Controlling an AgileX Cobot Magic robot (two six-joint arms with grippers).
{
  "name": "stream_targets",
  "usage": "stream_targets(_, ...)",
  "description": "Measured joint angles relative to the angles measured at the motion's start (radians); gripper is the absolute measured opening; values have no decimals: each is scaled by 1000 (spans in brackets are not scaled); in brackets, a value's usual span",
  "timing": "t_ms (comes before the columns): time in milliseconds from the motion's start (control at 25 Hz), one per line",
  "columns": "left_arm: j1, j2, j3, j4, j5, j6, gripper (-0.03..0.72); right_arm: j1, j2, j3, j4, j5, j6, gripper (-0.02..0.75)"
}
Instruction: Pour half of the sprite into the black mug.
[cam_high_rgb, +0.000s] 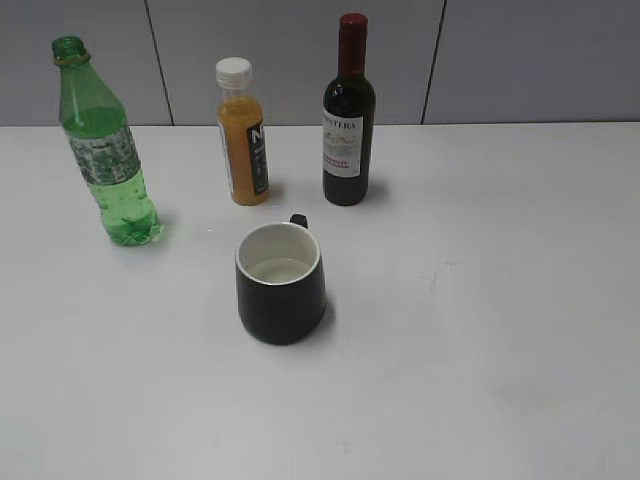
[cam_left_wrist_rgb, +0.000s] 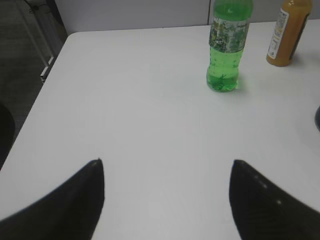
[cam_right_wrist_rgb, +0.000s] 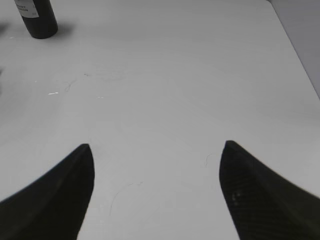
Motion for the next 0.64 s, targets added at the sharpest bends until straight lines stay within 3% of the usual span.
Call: stream_targets(640,0,0,0,0,0,0,594,0,0,0,0,0,0,590)
